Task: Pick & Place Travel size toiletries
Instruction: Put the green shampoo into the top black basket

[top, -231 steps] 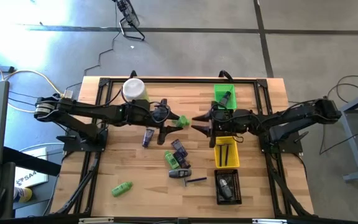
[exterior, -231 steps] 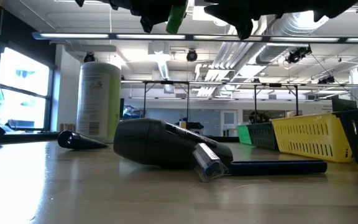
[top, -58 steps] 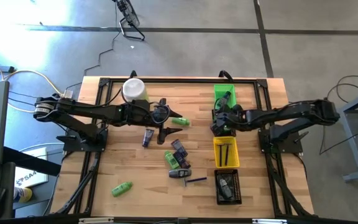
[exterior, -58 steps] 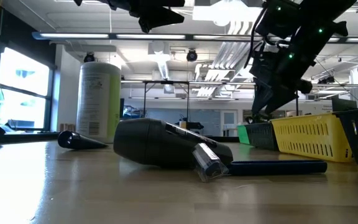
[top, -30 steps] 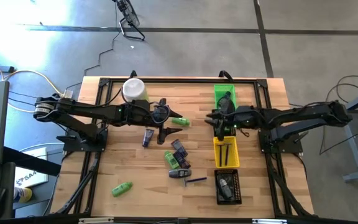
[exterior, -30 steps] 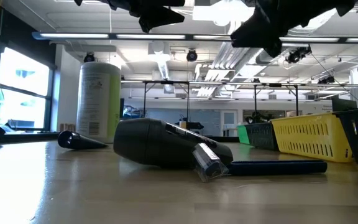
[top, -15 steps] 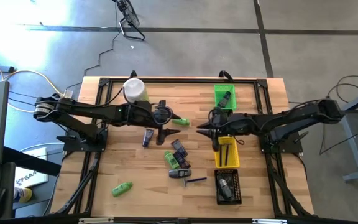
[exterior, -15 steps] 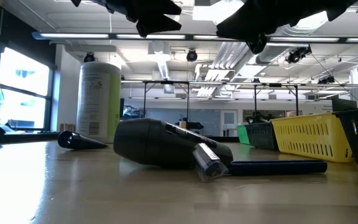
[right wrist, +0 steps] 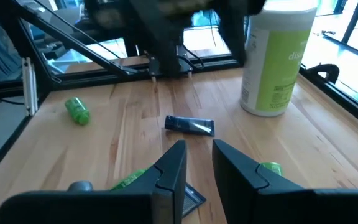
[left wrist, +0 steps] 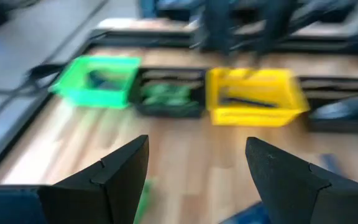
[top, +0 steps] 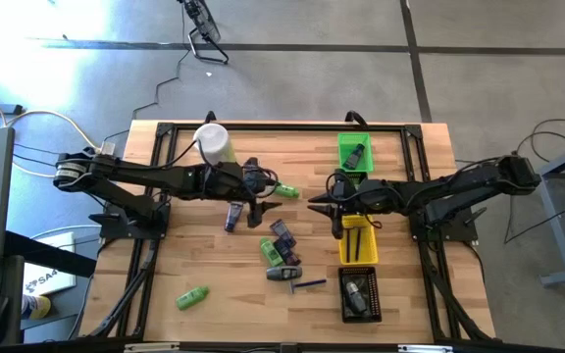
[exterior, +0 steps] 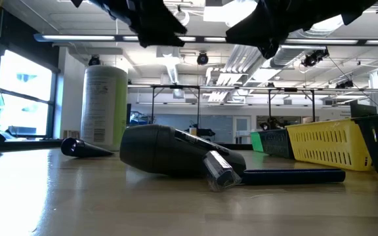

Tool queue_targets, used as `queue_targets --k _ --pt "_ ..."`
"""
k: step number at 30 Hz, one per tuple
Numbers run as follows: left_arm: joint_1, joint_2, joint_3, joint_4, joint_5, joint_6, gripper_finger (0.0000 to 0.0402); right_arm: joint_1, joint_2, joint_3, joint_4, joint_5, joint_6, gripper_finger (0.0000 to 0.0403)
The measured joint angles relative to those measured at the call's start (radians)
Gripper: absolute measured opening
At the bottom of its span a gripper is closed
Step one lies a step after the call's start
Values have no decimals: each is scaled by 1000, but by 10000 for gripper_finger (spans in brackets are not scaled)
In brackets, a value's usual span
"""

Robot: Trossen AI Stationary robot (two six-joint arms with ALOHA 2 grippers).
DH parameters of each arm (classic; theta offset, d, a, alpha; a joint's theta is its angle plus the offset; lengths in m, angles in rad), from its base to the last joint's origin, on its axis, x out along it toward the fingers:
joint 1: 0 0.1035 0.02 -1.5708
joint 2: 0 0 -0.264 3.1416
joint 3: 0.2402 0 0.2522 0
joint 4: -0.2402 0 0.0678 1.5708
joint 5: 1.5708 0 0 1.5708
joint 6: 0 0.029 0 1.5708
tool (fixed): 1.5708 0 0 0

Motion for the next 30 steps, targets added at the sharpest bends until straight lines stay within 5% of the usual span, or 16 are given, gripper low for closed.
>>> queue_targets --k 4,11,21,30 --pt "2 27 0 -37 -112 0 264 0 0 0 -6 0 0 70" --pt "20 92 -3 -39 -116 49 264 0 -7 2 -42 -22 -4 70" --pt "201 125 -1 10 98 -2 264 27 -37 2 -87 -84 -8 70" --pt "231 146 5 51 94 51 264 40 -96 0 -128 -83 -52 70"
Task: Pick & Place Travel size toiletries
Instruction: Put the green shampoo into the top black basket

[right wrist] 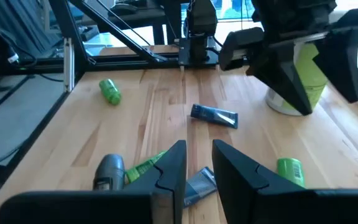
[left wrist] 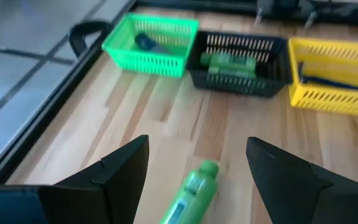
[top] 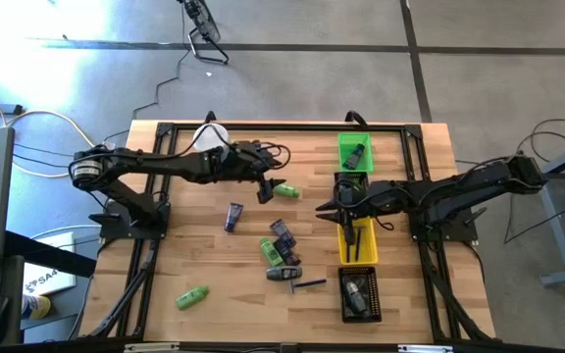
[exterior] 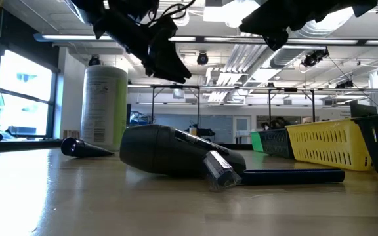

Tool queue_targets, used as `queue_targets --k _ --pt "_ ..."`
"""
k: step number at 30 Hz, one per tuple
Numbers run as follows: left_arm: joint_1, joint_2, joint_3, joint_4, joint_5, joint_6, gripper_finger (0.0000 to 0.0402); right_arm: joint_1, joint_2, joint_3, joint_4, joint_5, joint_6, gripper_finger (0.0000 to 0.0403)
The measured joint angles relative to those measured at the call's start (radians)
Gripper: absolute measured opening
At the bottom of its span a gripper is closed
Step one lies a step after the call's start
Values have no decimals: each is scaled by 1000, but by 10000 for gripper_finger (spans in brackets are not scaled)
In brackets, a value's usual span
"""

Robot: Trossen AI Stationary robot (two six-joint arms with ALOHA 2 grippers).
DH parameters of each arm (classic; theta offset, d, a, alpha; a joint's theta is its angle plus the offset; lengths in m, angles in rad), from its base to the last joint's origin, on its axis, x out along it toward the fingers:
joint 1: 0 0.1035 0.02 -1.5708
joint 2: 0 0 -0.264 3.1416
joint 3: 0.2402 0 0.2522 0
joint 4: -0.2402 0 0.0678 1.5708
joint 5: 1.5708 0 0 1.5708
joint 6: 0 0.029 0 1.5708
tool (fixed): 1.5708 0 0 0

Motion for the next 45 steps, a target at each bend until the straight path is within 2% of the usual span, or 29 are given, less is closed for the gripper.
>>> queue_targets --k 6,11,27,30,35,45 --pt "7 29 105 -133 3 54 239 0 -16 0 -1 0 -19 70" --pt "38 100 210 -239 25 89 214 0 -14 0 -15 0 -19 70" --pt "47 351 309 -279 126 187 207 0 -14 0 -53 0 -16 70" --pt "46 367 313 -264 102 193 207 0 -14 0 -56 0 -15 70" --pt "47 367 314 -265 -1 193 207 0 -14 0 -66 0 -15 70" --pt "45 367 314 -281 -11 170 210 0 -14 0 -94 -3 11 70"
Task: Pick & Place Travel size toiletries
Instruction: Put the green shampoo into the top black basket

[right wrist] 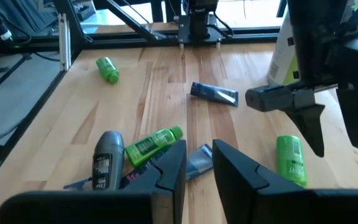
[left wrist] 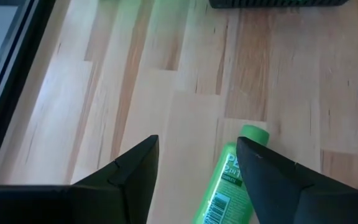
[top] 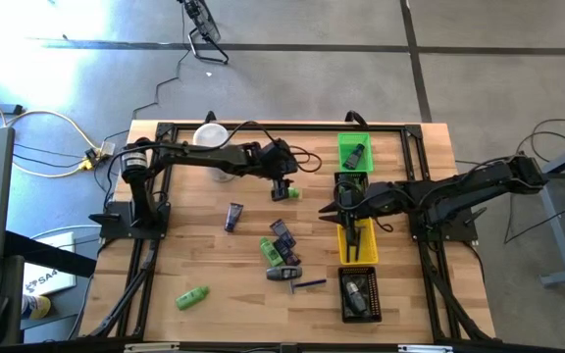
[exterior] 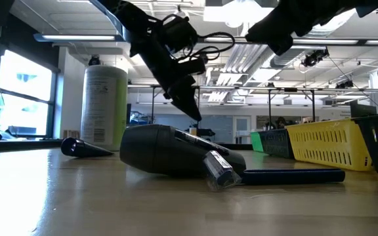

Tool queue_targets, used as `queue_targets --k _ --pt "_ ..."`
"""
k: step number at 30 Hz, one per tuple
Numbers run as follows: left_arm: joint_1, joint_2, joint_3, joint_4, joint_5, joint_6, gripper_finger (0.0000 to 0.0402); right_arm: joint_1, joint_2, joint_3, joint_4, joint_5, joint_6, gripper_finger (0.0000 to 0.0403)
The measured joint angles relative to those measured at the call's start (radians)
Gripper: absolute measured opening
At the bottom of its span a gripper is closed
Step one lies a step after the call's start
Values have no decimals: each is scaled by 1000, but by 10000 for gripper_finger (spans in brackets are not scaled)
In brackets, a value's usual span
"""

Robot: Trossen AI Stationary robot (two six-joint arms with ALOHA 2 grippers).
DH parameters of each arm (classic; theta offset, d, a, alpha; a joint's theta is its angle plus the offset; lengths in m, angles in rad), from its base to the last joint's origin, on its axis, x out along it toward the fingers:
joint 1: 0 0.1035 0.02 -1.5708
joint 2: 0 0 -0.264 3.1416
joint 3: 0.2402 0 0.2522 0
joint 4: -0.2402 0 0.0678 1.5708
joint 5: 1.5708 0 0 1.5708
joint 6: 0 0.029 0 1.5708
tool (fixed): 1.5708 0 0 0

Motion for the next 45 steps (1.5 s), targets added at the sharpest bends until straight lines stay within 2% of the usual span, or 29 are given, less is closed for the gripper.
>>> queue_targets --k 5,12,24,45 --pt "1 0 0 -30 2 -11 242 0 0 0 -3 0 -1 70" --pt "0 1 0 -74 84 14 281 0 0 0 -3 -1 -1 70" --pt "2 145 -2 -70 91 15 282 0 0 0 -5 -2 -1 70" --pt "6 155 1 -85 113 6 278 0 0 0 -5 -1 -1 70"
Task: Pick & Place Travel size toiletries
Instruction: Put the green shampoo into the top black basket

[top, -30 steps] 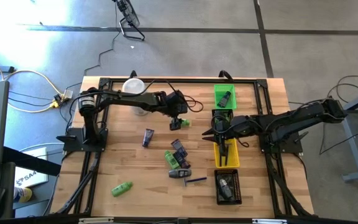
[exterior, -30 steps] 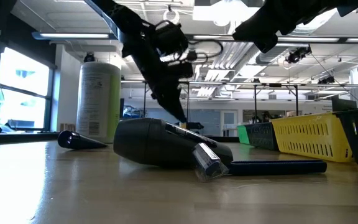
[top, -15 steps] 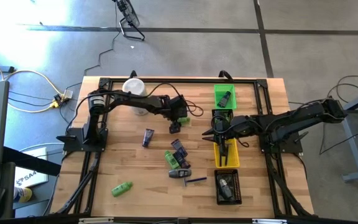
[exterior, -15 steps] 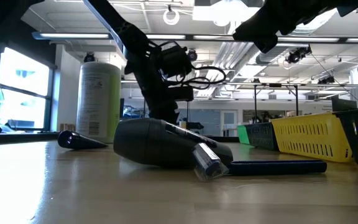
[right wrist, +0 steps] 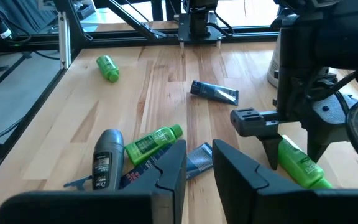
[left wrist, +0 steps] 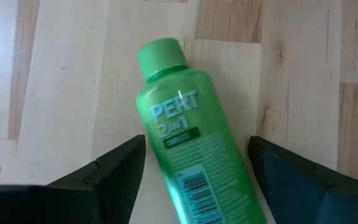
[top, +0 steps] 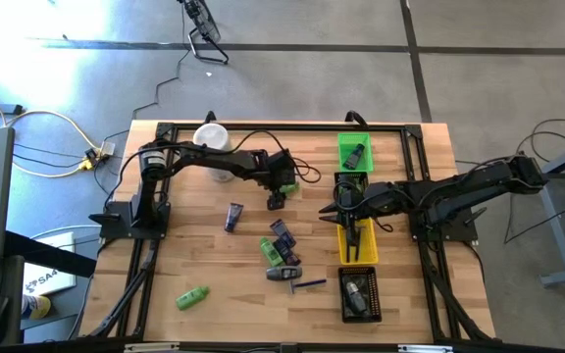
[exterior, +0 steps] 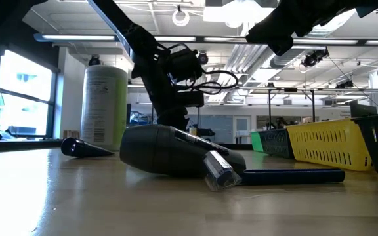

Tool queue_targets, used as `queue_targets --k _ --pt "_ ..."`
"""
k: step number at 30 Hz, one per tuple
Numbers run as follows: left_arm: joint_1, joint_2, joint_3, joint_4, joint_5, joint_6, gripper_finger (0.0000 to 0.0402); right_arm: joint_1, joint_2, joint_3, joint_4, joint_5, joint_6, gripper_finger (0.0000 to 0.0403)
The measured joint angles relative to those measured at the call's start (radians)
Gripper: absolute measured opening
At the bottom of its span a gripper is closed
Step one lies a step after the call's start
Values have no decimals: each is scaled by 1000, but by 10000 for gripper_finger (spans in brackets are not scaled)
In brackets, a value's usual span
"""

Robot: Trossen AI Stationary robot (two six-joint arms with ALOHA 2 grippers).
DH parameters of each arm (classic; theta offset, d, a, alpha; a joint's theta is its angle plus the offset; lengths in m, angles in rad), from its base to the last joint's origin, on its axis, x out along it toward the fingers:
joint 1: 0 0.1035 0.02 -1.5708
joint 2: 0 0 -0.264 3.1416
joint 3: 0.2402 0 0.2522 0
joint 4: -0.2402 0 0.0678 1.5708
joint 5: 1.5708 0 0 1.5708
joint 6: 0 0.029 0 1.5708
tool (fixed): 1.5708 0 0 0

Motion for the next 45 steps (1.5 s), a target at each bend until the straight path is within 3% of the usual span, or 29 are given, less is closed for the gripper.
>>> queue_targets --k 10,18,45 --pt "0 0 0 -5 4 -2 212 0 0 0 0 0 0 70" --pt "0 0 -1 -5 3 -9 181 0 0 0 0 0 1 70" --pt "0 -20 41 -69 -19 -8 175 0 -3 0 -2 -2 0 70"
